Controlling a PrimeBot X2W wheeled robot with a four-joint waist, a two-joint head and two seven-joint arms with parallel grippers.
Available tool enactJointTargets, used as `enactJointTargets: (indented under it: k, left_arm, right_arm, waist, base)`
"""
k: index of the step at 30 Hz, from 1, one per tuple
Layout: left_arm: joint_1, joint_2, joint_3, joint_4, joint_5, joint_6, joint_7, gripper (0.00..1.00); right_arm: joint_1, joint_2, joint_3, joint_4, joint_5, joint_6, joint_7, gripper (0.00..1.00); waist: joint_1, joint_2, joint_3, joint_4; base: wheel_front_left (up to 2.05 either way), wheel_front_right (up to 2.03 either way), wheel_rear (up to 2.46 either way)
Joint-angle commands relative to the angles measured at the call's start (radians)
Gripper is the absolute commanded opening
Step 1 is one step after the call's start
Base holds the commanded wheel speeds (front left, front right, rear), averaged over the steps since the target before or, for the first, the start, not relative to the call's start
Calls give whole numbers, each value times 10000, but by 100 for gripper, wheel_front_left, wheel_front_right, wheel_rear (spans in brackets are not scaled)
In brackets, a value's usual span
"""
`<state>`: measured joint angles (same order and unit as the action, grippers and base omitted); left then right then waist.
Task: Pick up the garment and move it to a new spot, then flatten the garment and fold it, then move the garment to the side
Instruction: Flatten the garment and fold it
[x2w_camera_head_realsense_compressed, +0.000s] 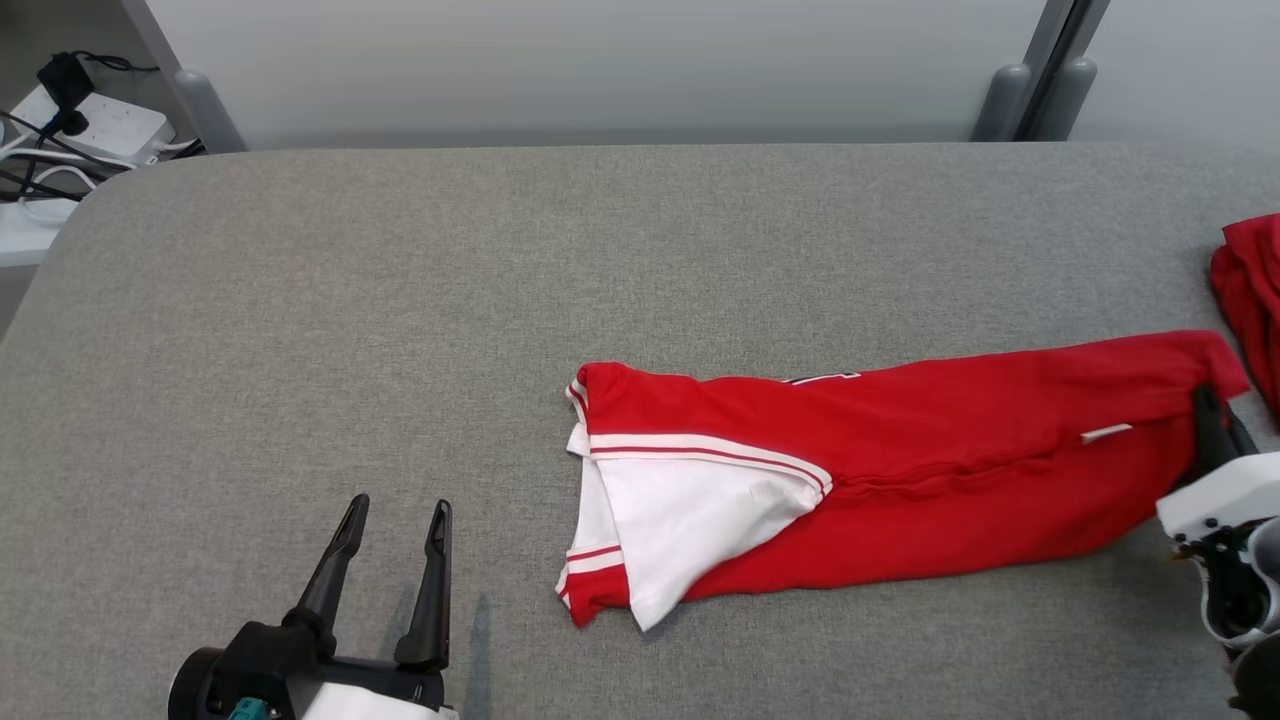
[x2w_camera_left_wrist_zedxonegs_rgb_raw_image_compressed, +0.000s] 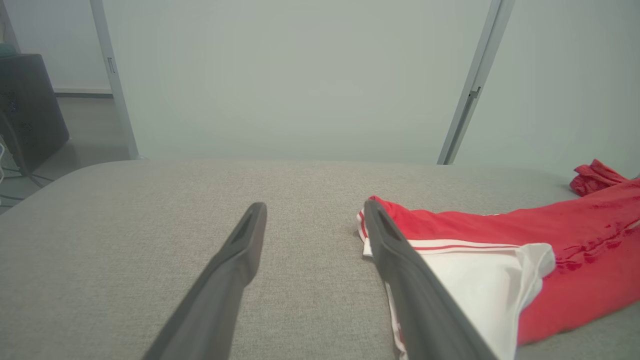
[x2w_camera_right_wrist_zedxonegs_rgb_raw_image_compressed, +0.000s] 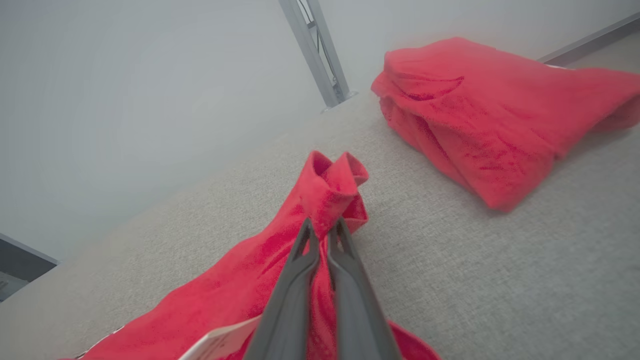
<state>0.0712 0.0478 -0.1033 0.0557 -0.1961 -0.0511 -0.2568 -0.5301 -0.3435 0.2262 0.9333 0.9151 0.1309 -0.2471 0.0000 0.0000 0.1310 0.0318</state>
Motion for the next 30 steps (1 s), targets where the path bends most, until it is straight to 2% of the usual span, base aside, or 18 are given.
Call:
enactJointTargets:
  k: [1,10,15,18,30]
  left_arm:
    - [-431,24,285,-266,-157,86,-49,100]
    - [-431,24,162,-255,-330,182,-49,100]
    - [-446,24,91,-241,-398,203,-49,100]
    - [-482,24,18,-227,-456,227,-49,100]
    - [-559,24,-252,-168,-659,361,-49,100]
  right_arm:
    - [346,-11,315,-872,263,-2,-144,0]
    - [1180,175,1276,-3959,648,-2,-146,0]
    - [1221,392,1700,-4806,723,-2,-144,0]
    - [1111,588,2027,-5071,776,-2,-56,0]
    - [858,1644,3341,-4871,315,-2,221,0]
  waist:
    - [0,0,-26,-18]
    - [0,0,-124,227]
    - [0,0,-107,463]
    - [0,0,-94,693]
    - [0,0,-54,1925]
  base:
    - [0,0,0]
    - [0,0,0]
    - [0,0,0]
    - [0,0,0]
    - [0,0,0]
